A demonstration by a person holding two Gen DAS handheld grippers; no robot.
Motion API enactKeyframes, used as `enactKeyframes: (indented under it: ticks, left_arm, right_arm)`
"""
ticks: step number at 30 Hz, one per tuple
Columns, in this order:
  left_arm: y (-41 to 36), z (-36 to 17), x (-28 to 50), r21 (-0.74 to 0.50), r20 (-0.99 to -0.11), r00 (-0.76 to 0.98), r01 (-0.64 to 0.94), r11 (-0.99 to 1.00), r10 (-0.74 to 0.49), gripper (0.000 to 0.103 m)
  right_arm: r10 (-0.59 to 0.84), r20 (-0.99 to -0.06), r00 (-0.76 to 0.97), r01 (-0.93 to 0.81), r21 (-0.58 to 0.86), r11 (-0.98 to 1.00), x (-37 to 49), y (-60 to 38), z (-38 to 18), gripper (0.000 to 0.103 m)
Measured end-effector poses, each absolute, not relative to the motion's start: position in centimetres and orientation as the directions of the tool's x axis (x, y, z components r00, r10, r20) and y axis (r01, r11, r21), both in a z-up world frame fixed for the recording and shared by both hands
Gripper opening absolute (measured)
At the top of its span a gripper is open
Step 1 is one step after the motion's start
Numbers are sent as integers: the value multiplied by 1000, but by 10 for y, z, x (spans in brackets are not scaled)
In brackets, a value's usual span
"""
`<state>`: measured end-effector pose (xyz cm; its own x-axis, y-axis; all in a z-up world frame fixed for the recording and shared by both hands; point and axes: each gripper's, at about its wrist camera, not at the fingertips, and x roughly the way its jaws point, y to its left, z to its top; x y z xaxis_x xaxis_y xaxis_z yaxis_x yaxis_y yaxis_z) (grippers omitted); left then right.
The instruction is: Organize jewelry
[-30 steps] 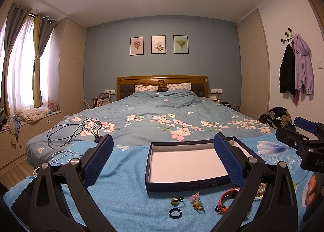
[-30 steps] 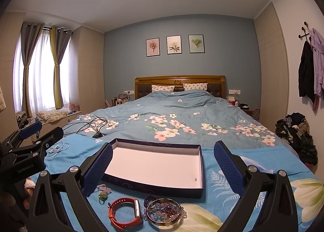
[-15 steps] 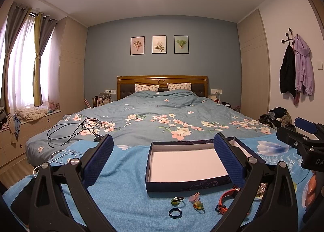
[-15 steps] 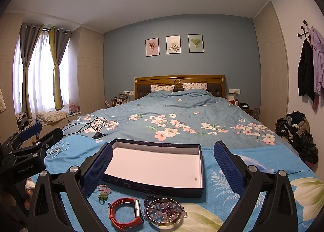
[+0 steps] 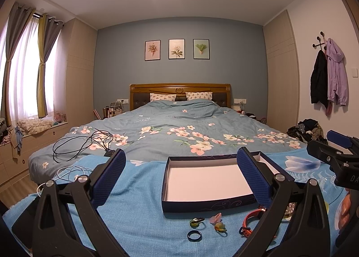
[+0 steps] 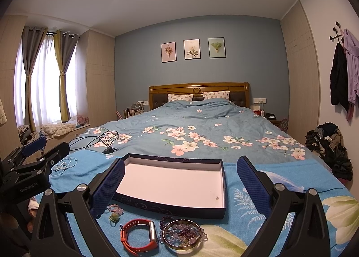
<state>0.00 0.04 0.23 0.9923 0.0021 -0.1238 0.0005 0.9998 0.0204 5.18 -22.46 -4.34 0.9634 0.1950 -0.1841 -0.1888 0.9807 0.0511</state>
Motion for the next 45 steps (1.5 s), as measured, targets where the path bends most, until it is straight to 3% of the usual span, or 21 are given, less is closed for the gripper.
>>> enactKeyframes:
  ticks: [30, 36, 40, 43, 45]
  left_arm:
    - [5, -4, 6, 19, -145, 989, 9, 1000, -6, 97]
    - [5, -10, 14, 28, -198, 978, 69, 997, -62, 97]
    - [-1, -17, 21, 48, -248, 963, 126, 991, -111, 97]
    - [-11, -24, 28, 67, -304, 941, 179, 982, -150, 97]
    - [-18, -29, 36, 76, -360, 914, 232, 970, -190, 97]
  right_arm:
    - [202, -212, 956, -194, 58, 979, 54, -233, -46, 96]
    - [228, -307, 924, -224, 48, 973, 62, -235, -56, 96]
    - [250, -443, 861, -250, 59, 966, 75, -239, -72, 95]
    - [268, -527, 806, -267, 80, 960, 81, -242, -86, 83]
    - [282, -584, 761, -276, 101, 956, 87, -245, -96, 70]
